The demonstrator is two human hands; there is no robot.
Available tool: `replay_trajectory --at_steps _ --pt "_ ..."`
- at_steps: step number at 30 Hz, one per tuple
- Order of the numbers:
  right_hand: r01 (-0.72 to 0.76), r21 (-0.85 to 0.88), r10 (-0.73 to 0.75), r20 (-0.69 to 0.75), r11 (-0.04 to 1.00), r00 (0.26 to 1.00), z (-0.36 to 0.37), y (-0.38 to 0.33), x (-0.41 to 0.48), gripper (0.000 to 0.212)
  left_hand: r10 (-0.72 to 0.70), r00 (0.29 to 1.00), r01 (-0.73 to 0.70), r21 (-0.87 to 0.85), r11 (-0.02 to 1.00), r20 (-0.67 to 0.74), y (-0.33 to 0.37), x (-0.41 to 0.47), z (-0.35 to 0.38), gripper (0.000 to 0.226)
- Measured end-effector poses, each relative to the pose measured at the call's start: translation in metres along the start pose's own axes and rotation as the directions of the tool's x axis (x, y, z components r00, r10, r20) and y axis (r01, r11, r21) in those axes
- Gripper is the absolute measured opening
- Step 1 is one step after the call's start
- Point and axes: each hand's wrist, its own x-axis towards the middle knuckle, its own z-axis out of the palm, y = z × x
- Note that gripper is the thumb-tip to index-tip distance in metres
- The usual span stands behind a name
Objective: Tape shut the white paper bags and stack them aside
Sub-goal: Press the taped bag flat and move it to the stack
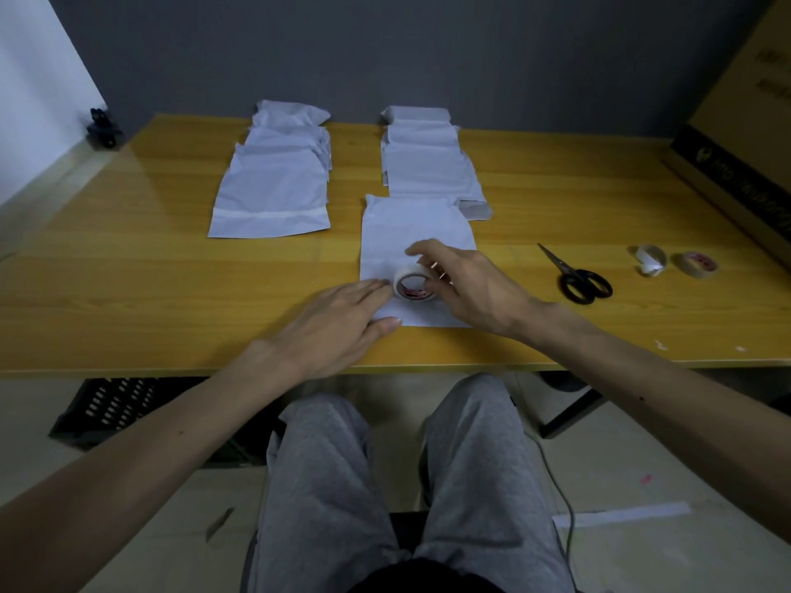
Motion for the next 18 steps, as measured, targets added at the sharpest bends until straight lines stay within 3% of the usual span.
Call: replay_trajectory --at_steps 4,11,18 --pt "0.052 0.045 -0.048 -0.073 0.998 0.996 0.004 0.004 -0.003 0.021 0.038 0.999 -0.039 0.086 0.996 0.013 -0.001 -0.003 0.003 0.074" --pt "0.015 0.123 0.0 -0.122 0.992 0.993 0.01 0.004 -0.004 0.023 -0.001 0.996 0.009 -0.093 0.996 0.09 0.004 0.004 0.003 0.066" --pt "-0.059 0.21 0.091 -0.146 0.976 0.985 0.013 0.006 -0.011 0.026 -0.02 0.975 0.014 0.03 0.999 0.221 0.004 0.004 0.003 0.081"
